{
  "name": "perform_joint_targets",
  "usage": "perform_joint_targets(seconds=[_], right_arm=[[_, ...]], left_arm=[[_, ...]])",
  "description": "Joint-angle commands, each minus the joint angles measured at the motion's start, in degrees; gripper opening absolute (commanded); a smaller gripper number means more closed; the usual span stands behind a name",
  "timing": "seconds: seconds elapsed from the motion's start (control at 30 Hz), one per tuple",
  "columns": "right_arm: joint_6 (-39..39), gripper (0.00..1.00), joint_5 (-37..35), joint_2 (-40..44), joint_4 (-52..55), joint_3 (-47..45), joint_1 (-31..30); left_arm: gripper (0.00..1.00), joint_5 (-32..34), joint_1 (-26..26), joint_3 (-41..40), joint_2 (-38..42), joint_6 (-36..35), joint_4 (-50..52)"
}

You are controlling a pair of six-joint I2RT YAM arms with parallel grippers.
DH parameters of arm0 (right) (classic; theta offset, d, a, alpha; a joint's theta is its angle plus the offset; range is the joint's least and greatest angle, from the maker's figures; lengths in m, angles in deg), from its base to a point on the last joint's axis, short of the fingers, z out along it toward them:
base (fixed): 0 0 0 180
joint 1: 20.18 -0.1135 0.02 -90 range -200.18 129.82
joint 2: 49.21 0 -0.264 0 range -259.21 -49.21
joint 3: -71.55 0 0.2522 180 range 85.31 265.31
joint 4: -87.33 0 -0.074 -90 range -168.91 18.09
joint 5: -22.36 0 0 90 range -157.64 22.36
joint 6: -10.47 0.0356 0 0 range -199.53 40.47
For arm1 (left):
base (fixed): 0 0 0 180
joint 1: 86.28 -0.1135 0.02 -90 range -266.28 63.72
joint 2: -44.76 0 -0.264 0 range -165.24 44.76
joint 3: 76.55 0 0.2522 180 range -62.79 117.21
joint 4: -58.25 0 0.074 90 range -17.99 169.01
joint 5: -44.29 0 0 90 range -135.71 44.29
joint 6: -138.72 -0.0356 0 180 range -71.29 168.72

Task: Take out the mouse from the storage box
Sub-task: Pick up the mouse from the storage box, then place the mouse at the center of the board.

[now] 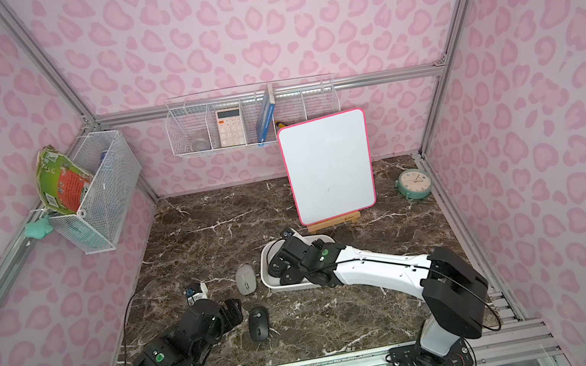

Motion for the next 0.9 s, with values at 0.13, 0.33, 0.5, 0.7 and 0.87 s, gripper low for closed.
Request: perform_joint_targets(seconds=[0.13, 0.33, 0.5, 0.7, 0.87], right_arm=[[16.08, 0.19, 0.21, 6.71, 11.73, -5.30, -1.13], [24.51, 0.18, 3.34, 12.47, 14.57, -11.36, -1.97], [30.22, 0.18, 5.05, 14.55, 15.65, -15.43, -2.80], [38.63, 0.17, 6.18, 14.25, 16.33, -17.97, -3.81], [43.63, 0.16, 6.22, 14.75, 16.23, -21.16, -3.78]], left_arm=[[0.96, -1.35, -0.11, 0.62, -3.61, -0.98, -4.05], [0.96, -1.84, -0.11, 0.37, -5.55, -1.41, -6.17], [0.97, -2.21, -0.09, 0.76, -7.40, -1.55, -7.23], [0.96, -2.36, -0.09, 0.87, -7.44, -0.94, -7.14], [0.96, -2.06, -0.13, 0.72, -5.96, -0.85, -5.71]])
